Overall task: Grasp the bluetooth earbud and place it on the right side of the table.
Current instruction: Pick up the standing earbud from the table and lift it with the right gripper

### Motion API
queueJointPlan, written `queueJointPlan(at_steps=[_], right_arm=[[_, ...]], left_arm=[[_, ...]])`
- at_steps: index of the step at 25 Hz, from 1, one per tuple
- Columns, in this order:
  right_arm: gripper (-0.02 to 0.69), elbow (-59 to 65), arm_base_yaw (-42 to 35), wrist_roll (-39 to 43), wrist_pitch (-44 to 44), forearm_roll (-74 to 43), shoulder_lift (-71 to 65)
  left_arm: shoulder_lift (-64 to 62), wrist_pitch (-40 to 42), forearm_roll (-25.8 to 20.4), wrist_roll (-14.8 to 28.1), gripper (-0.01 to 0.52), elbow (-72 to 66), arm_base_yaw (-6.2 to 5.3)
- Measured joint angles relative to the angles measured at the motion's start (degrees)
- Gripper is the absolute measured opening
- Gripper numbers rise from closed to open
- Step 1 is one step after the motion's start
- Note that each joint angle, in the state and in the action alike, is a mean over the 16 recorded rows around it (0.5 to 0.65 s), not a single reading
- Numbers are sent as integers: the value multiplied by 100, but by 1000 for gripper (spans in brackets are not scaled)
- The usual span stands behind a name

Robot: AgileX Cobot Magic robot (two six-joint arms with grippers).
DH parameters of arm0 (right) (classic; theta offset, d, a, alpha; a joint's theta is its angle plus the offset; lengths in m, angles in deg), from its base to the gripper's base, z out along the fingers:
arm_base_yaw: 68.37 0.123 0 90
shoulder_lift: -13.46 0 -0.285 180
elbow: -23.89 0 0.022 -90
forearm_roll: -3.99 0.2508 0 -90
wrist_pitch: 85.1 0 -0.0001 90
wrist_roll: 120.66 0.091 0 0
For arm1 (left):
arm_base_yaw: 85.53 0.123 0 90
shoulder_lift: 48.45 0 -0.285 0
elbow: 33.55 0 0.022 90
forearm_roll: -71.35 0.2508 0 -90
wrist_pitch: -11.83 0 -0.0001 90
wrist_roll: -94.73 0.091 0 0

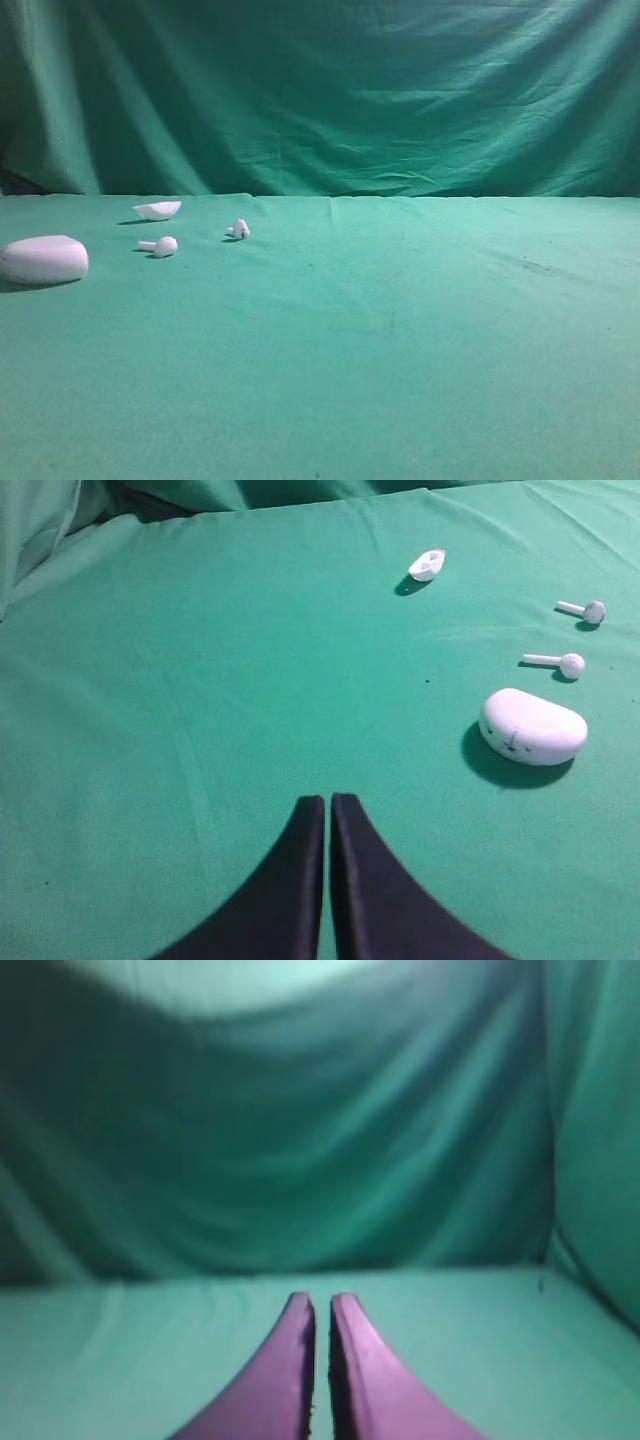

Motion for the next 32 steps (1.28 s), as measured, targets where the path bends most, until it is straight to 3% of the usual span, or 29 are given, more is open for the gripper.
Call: queueJointPlan(at_steps=[6,18,32], right_arm=[[47,-810,0,111,-312,241,-843],[47,-2862,211,-491,-2713,951,-4120],[47,-6397,1831,-1390,-4853,664,-8373]], left_arm=[[0,0,0,0,0,0,0],[0,0,-1,0,0,0,0],[0,0,1,0,0,0,0]])
